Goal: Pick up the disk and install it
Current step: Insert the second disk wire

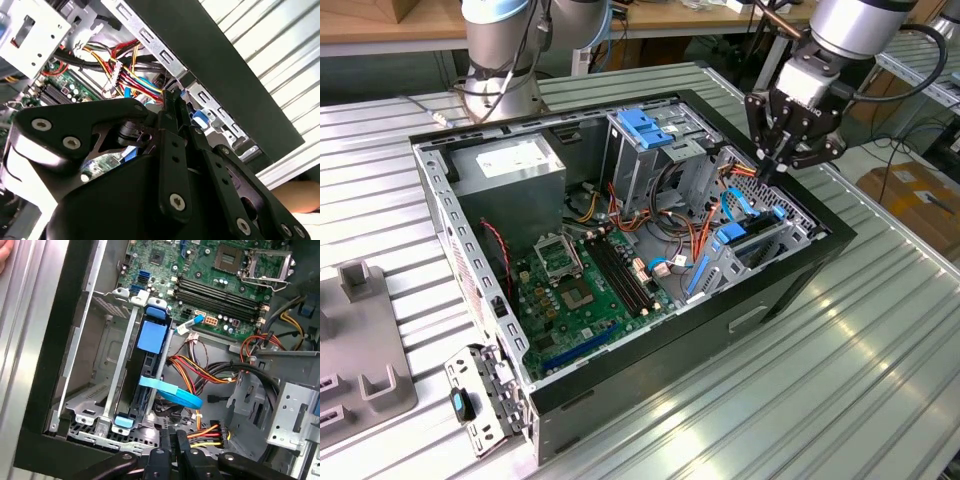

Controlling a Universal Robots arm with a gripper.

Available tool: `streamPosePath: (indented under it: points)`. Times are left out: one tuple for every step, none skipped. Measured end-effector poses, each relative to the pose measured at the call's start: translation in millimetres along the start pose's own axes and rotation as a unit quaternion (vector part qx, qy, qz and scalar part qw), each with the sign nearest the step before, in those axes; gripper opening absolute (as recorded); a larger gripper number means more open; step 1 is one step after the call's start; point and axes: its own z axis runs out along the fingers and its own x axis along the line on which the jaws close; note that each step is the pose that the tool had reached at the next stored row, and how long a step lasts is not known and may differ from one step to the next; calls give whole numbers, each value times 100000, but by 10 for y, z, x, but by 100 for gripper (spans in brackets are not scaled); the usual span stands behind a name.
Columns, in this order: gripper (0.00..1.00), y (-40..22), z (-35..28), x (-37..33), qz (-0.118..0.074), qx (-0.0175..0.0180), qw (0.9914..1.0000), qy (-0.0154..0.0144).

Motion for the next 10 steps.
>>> streamPosePath:
  points:
    - [17,0,5,0,2054,16,99979,108]
    - [17,1,11,0,4583,33,99895,236]
    - [17,2,14,5,5547,37,99846,302]
    - [17,5,15,14,5786,40,99832,306]
    - [17,9,18,29,5961,42,99822,308]
    - [17,16,18,57,6134,44,99811,319]
    - [17,25,19,90,6223,43,99806,322]
    - [17,32,19,118,6271,45,99803,326]
    - [17,37,19,133,6295,44,99801,326]
    - [17,43,20,148,6327,45,99799,329]
